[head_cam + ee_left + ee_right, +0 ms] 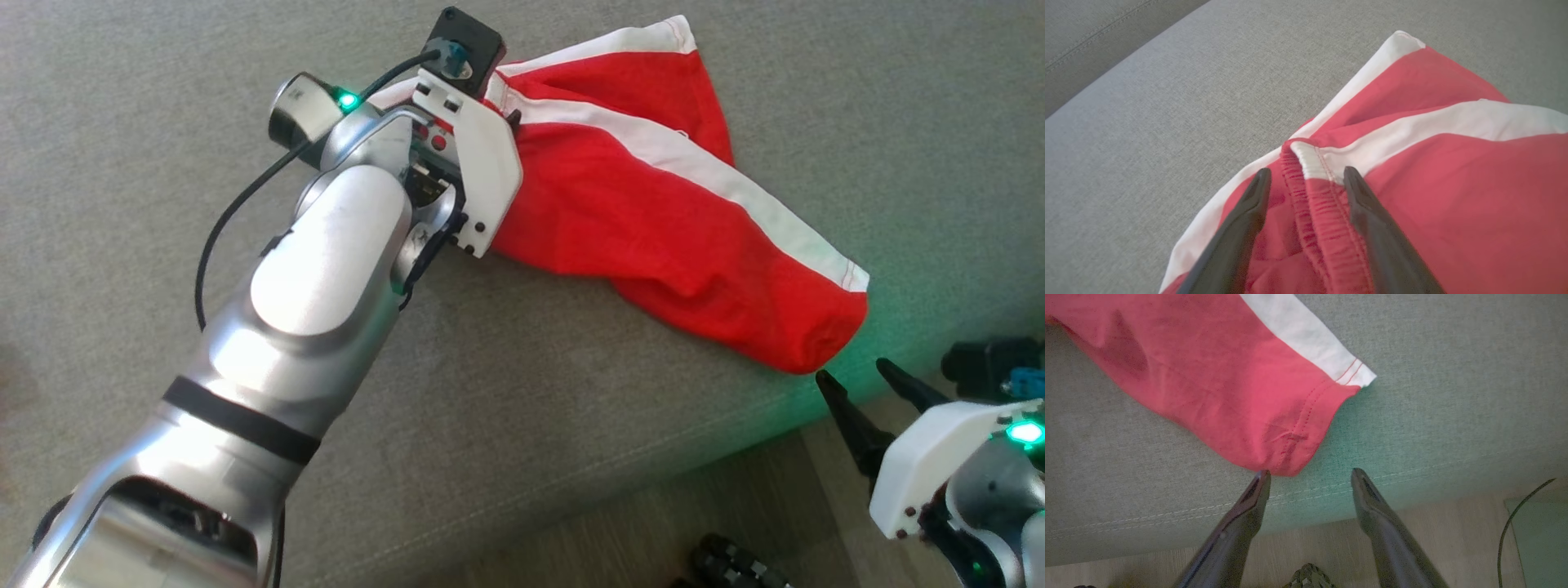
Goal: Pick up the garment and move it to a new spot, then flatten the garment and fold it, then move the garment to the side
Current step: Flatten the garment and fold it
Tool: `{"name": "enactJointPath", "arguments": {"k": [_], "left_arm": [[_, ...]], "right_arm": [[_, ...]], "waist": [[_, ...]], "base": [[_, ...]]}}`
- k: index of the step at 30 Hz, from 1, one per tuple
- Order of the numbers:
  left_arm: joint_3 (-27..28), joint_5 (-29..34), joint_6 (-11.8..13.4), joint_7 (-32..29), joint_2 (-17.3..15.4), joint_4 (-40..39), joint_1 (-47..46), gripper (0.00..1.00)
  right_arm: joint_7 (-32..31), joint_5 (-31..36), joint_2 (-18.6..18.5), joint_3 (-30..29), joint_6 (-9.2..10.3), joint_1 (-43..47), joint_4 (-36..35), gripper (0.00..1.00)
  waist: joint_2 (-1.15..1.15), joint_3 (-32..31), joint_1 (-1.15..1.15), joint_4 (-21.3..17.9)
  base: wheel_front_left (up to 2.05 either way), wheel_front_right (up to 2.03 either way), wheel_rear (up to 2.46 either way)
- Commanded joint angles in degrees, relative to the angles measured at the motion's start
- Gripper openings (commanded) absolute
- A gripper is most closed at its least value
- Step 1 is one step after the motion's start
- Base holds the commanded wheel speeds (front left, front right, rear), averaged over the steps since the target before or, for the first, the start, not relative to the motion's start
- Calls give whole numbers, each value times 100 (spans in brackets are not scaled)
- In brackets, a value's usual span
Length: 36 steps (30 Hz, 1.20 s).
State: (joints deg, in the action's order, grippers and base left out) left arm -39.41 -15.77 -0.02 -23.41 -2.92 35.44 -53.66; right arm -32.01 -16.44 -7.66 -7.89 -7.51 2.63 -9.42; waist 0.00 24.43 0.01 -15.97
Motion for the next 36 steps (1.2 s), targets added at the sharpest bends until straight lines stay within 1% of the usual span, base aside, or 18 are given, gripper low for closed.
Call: {"name": "enactJointPath", "arguments": {"k": [1, 4, 5, 8, 9, 10, 11, 12, 13, 17, 20, 22, 24, 27, 29, 32, 34, 36], "left_arm": [[82, -55, -7, -55, -7, -118, -332, 84], [25, -129, -12, -68, -3, -18, -389, 64], [4, -142, -11, -53, -2, 6, -411, 49], [-54, -182, 0, -31, 0, 68, -470, 36], [-54, -182, 0, -31, 0, 68, -470, 36], [-75, -196, -4, -21, 1, 80, -489, 30], [-95, -208, -7, -4, 1, 90, -507, 19], [-110, -230, -18, 15, 1, 99, -518, 4], [-123, -260, -25, 43, 2, 103, -524, 0], [-182, -398, -62, 301, 3, 26, -525, 0], [-95, -584, -83, 732, 2, -232, -388, 0], [26, -721, -99, 1013, -85, -510, -154, 0], [173, -877, -90, 1217, -287, -913, 209, 0], [435, -1185, -39, 1389, -657, -1733, 939, 0], [576, -1309, 71, 1409, -934, -2320, 1429, 0], [782, -1454, 310, 1387, -1272, -3157, 2101, 0], [879, -1507, 461, 1365, -1448, -3621, 2480, 0], [929, -1548, 559, 1339, -1579, -3986, 2783, 0]], "right_arm": [[89, 41, -78, 92, 2, -173, -142, 100], [156, 51, -49, 112, 2, -214, -77, 100], [176, 58, -41, 116, 2, -223, -59, 100], [221, 68, -20, 117, 2, -234, -8, 100], [221, 68, -20, 117, 2, -234, -8, 100], [232, 76, -18, 108, 2, -237, 5, 100], [240, 83, -19, 103, 2, -241, 16, 100], [246, 89, -21, 102, 2, -246, 26, 100], [252, 93, -22, 101, 2, -253, 35, 100], [413, 113, -31, 96, 2, -350, -1, 100], [646, 162, 38, -8, 2, -461, -4, 100], [763, 175, 101, -85, 2, -498, 7, 100], [843, 129, 179, -183, 2, -495, 18, 100], [890, 29, 257, -297, 2, -397, 5, 100], [922, -61, 291, -367, 2, -329, -1, 100], [991, -217, 351, -488, 2, -313, 32, 100], [1040, -346, 400, -582, 2, -374, 85, 100], [1076, -432, 431, -681, 2, -492, 208, 100]], "waist": [[0, 4, -1, -34], [0, 6, -1, -74], [0, 8, -1, -85], [0, 14, -1, -110], [0, 14, -1, -110], [0, 16, -1, -116], [0, 16, -1, -121], [0, 13, -1, -125], [0, 6, -1, -129], [0, -49, -1, -90], [0, -134, -1, 12], [0, -202, -1, 106], [0, -270, -1, 215], [0, -357, -1, 391], [0, -386, -1, 488], [0, -387, -1, 579], [0, -375, -1, 616], [0, -362, -1, 653]], "base": [[0, 0, 0], [0, 0, 0], [0, 0, 0], [0, 0, 0], [0, 0, 0], [0, 0, 0], [0, 0, 0], [0, 0, 0], [0, 0, 0], [0, 0, 0], [0, 0, 0], [0, 0, 0], [0, 0, 0], [0, 0, 0], [0, 0, 0], [0, 0, 0], [0, 0, 0], [0, 0, 0]]}}
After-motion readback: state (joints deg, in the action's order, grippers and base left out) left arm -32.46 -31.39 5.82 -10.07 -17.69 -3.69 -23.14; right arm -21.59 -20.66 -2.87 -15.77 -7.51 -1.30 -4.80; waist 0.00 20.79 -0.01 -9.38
